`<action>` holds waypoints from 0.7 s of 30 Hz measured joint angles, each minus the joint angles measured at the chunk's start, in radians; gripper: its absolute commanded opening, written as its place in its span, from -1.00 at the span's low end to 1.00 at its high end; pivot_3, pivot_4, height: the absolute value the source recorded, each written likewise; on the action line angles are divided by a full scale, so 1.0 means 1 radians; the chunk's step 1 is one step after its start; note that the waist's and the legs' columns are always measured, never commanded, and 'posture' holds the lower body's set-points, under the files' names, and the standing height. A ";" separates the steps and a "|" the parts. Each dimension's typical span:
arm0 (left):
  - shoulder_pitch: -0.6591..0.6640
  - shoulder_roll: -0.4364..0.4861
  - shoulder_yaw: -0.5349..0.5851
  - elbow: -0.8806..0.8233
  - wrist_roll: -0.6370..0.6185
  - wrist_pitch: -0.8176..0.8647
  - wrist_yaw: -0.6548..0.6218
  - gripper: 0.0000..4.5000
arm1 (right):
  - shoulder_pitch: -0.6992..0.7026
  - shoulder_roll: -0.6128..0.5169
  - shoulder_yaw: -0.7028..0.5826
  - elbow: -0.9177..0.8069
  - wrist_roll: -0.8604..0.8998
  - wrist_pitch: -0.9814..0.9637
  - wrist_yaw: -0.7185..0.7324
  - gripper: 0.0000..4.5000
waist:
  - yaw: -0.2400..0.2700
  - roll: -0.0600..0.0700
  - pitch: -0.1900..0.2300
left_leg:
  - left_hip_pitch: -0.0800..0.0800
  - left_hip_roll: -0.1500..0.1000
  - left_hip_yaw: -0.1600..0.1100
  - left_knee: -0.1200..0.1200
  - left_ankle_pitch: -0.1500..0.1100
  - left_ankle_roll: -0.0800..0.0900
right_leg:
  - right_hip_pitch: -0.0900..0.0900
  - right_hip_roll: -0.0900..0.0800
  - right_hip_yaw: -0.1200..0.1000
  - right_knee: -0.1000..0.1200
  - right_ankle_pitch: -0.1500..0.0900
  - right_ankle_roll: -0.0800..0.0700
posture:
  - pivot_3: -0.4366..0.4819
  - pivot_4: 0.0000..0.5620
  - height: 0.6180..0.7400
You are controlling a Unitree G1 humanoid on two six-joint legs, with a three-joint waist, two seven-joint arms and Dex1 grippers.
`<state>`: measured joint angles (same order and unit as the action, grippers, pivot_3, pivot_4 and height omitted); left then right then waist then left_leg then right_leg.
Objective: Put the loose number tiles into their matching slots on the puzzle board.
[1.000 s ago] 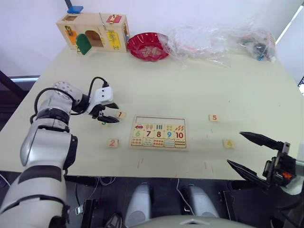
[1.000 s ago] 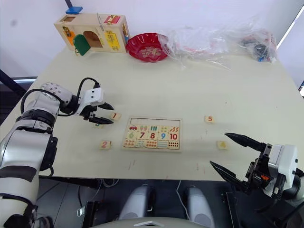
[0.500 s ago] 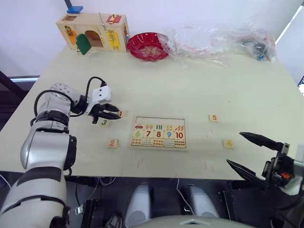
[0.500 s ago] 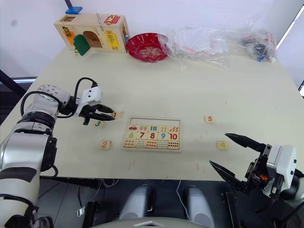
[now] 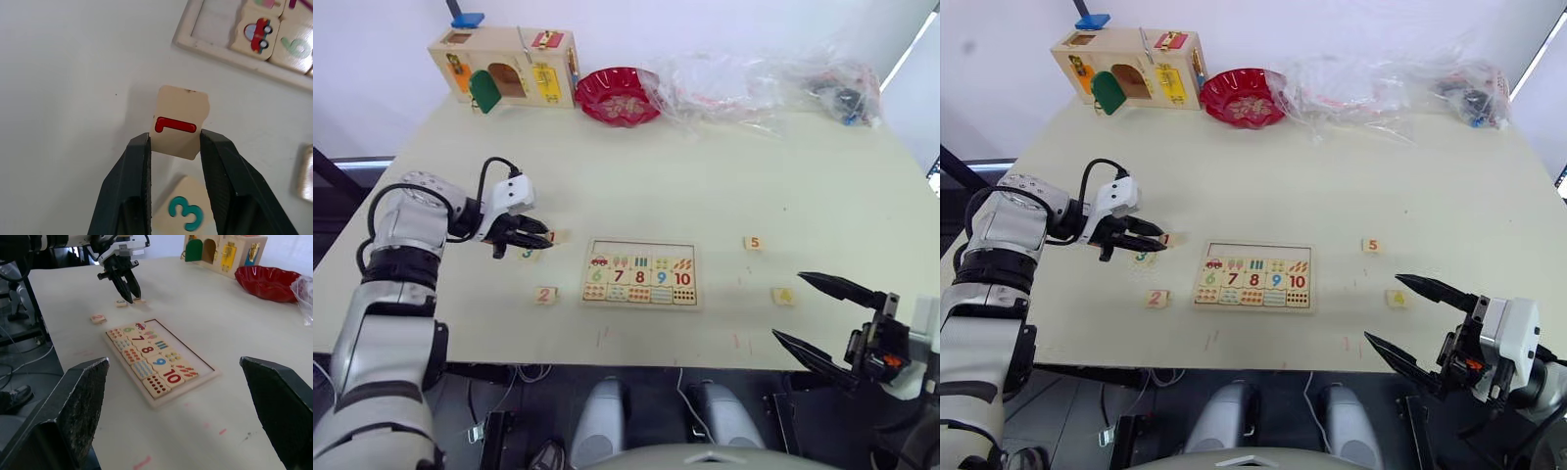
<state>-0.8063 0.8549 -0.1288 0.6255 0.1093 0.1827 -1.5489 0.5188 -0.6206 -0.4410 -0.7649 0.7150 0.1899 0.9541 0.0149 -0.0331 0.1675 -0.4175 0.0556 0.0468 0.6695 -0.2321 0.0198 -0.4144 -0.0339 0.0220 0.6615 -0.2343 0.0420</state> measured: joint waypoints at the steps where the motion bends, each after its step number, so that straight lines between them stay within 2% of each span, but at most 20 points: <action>1: 0.022 0.006 0.001 -0.044 -0.009 0.026 -0.001 -0.58 | 0.000 -0.002 0.001 0.000 0.000 0.000 0.001 1.00 | -0.001 0.000 0.000 | 0.000 0.000 0.000 0.000 0.000 0.000 | 0.000 0.000 0.000 0.000 0.000 0.000 | -0.05 -0.47 1.00; 5: 0.147 0.018 0.000 -0.248 -0.043 0.101 0.019 -0.58 | -0.001 -0.009 0.008 0.001 0.001 0.001 0.017 1.00 | -0.002 0.000 0.000 | 0.001 0.000 0.000 0.000 0.000 0.000 | 0.000 0.000 0.000 0.000 0.000 0.000 | -0.05 -0.47 1.00; 9: 0.185 0.016 -0.003 -0.333 -0.055 0.139 0.075 -0.58 | -0.002 -0.019 0.010 0.002 0.002 0.002 0.021 1.00 | -0.001 0.000 0.000 | 0.001 0.000 0.000 0.000 0.000 0.000 | 0.000 0.000 0.000 0.000 -0.001 -0.001 | -0.05 -0.47 1.00; 21: 0.230 0.065 -0.034 -0.397 -0.055 0.114 0.116 -0.58 | 0.027 -0.037 0.010 -0.011 0.029 0.002 0.046 1.00 | -0.001 0.000 0.000 | 0.001 0.000 0.001 0.000 0.000 0.000 | 0.000 0.001 0.001 0.000 -0.002 -0.001 | -0.05 -0.47 1.00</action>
<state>-0.5759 0.9201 -0.1633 0.2288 0.0541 0.2970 -1.4325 0.5462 -0.6579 -0.4307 -0.7763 0.7443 0.1923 1.0003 0.0139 -0.0329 0.1674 -0.4163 0.0555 0.0473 0.6694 -0.2321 0.0198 -0.4142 -0.0333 0.0227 0.6616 -0.2360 0.0408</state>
